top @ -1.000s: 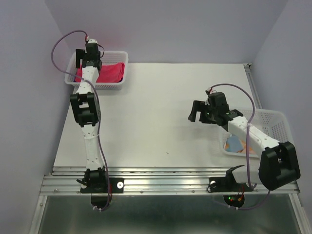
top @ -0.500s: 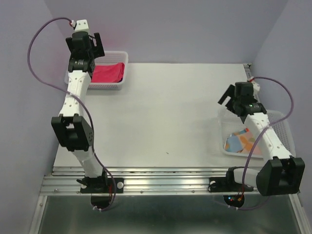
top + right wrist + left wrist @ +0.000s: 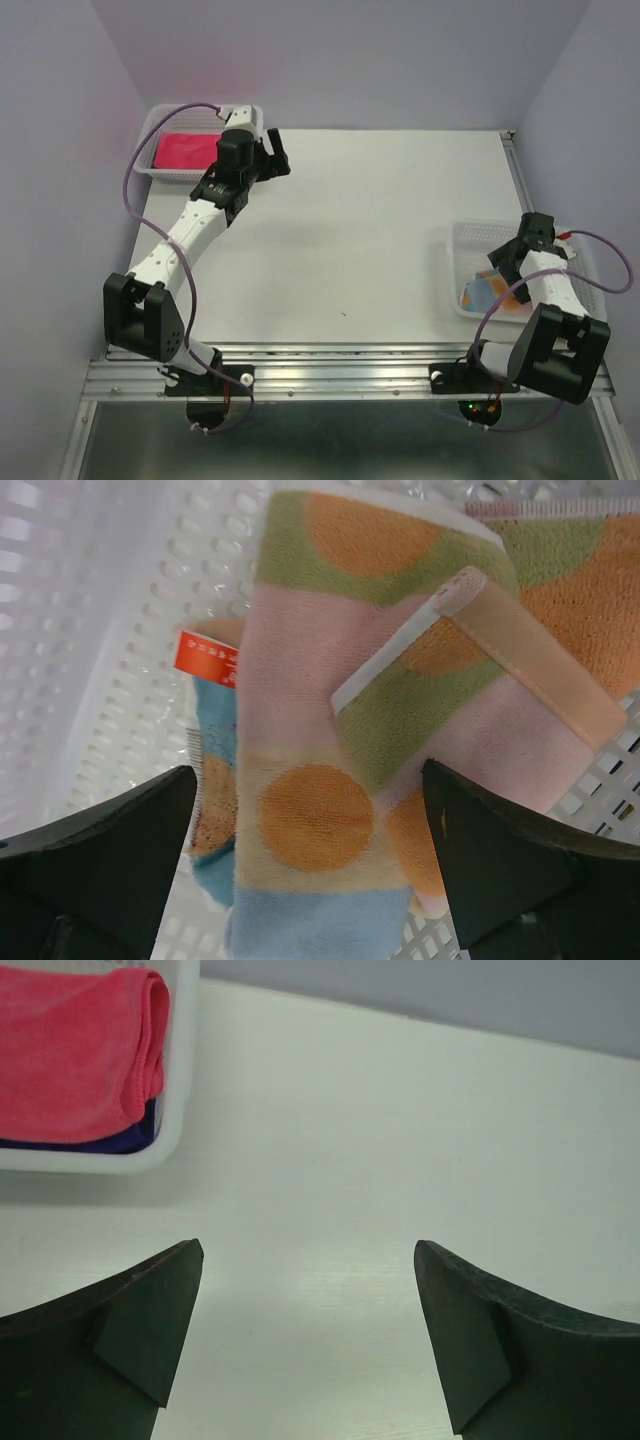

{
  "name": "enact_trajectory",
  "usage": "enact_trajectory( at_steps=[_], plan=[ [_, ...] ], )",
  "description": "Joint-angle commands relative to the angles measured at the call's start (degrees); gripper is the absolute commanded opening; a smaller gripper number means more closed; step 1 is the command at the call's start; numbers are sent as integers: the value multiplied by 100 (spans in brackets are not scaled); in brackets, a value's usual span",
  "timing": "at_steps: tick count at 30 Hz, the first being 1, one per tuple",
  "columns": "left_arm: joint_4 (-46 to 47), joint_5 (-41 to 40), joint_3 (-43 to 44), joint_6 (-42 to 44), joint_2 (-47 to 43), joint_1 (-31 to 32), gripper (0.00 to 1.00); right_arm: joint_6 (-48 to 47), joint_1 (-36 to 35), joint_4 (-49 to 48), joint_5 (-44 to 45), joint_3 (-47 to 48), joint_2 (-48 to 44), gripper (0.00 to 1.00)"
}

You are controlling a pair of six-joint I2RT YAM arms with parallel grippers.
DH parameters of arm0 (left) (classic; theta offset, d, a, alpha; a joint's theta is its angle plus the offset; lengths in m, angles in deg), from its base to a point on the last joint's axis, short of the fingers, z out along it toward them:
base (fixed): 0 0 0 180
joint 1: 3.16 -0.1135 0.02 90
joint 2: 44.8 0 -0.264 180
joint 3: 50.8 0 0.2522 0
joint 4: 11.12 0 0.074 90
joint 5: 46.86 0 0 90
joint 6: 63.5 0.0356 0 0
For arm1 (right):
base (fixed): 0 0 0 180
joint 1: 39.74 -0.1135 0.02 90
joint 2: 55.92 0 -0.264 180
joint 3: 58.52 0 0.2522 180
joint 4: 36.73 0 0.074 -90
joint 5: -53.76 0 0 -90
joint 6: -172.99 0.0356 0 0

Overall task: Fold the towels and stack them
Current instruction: Grab crumpled towel, then move the towel to the center of the board

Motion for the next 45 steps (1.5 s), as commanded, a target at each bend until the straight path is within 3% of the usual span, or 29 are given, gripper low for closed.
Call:
enact_trajectory(
  at_steps=[1, 7, 9, 11, 14, 17, 24, 29, 33, 35, 36, 39, 42, 44, 45],
  plan=[
    [371, 6, -297, -379, -652, 130, 99, 400, 19, -140, 299, -430, -107, 100],
    [345, -204, -781, -458, -872, 174, 99, 532, 28, -552, 283, -720, 385, 99],
    [231, -371, -773, -441, -899, 174, 99, 523, 28, -649, 186, -695, 456, 90],
    [213, -389, -764, -415, -952, 174, 99, 418, 28, -685, 27, -581, 368, 61],
    [213, -406, -825, -415, -1083, 174, 99, 304, 28, -571, 1, -327, -9, 37],
    [231, -468, -887, -406, -1154, 174, 99, 207, 28, -343, 18, -71, -552, 1],
    [327, -424, -1027, -432, -1215, 174, 99, -487, 19, 527, -815, 1483, -1600, 1],
    [371, -574, -1352, -748, -1417, 174, 99, -1128, -16, 819, -3341, 3353, -1443, 1],
    [398, -503, -1721, -1029, -1566, 174, 99, -1147, -419, 458, -4437, 4181, -978, 1],
    [345, -459, -1835, -1196, -1689, 174, 99, -1155, -1400, 221, -4071, 4376, -618, 1],
    [267, -433, -1880, -1231, -1733, 174, 99, -1216, -2379, 168, -3834, 4577, -434, 1],
    [57, -555, -2090, -1477, -2006, 165, 99, -1497, -3964, 133, -3051, 4816, 349, 8],
    [-146, -635, -2476, -1907, -2296, 174, 99, -1656, -4698, 150, -2208, 4694, 902, 34],
    [-261, -653, -2844, -2136, -2480, 174, 99, -1612, -4911, 168, -1539, 4046, 966, 46],
    [-383, -670, -2960, -2198, -2533, 174, 99, -1630, -4990, 124, -1477, 3747, 931, 57]
  ],
)
